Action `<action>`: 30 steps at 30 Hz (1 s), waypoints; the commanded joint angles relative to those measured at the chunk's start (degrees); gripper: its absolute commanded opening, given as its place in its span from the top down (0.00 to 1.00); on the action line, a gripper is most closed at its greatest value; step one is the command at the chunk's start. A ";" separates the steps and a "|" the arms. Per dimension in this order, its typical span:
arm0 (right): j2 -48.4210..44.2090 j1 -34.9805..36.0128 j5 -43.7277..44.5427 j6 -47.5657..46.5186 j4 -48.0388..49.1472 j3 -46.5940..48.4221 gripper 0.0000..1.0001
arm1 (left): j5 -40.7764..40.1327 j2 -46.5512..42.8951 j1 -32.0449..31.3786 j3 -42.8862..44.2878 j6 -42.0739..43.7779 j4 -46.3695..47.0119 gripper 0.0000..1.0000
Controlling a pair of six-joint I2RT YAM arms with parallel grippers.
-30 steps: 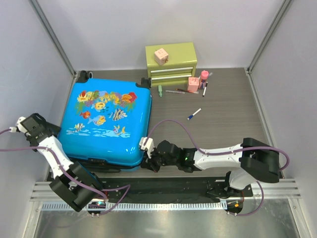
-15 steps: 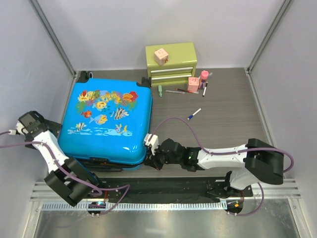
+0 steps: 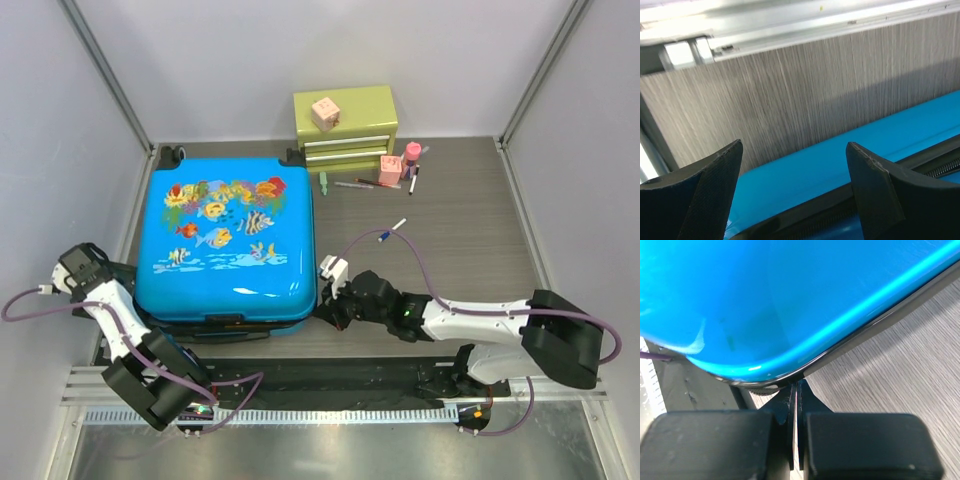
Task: Pack the luggage
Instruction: Zip the luggage at the center of the board.
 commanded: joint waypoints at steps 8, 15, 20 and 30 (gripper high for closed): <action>-13.51 0.23 0.47 -4.03 -6.88 -3.54 0.99 | 7.98 -2.71 -4.50 -6.53 -5.15 -3.72 0.17; -16.08 3.74 -0.15 -4.47 -11.63 -2.40 0.98 | 7.89 -3.24 -4.67 -6.88 -5.42 -3.63 0.17; -13.01 8.57 1.70 -3.59 -12.07 0.23 0.99 | 7.89 -3.42 -4.67 -7.67 -6.03 -3.28 0.17; -9.84 15.43 4.77 -2.80 -14.79 5.15 0.98 | 7.89 -3.33 -4.67 -7.49 -6.30 -3.19 0.17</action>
